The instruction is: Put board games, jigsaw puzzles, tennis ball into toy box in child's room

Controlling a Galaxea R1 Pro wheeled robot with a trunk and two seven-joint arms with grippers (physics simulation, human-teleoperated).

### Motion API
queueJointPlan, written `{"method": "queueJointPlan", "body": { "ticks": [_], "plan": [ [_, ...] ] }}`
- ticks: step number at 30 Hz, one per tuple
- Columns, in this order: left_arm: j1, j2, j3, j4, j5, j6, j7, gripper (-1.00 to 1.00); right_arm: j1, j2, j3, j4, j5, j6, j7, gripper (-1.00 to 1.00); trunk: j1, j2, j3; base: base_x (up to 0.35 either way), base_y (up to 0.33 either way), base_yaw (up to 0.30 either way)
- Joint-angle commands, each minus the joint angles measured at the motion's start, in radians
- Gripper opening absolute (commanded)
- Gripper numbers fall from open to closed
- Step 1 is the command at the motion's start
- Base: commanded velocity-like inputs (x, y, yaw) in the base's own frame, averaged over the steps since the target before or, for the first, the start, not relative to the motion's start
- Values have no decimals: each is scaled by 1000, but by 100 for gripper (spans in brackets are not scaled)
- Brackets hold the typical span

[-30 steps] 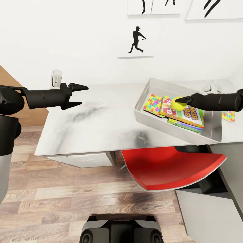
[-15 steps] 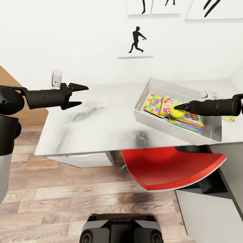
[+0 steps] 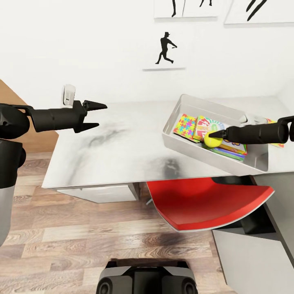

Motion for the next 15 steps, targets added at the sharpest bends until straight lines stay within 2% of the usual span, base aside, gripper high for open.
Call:
{"method": "queueJointPlan", "body": {
  "ticks": [1, 15],
  "plan": [
    [-1, 1, -1, 0, 10, -1, 10, 100, -2, -2, 4, -1, -14, 0, -12, -100, 1, -2, -1, 0, 0, 0],
    [-1, -2, -1, 0, 10, -2, 10, 100, -4, -24, 12, -1, -17, 0, -13, -100, 1, -2, -1, 0, 0, 0]
  ]
}}
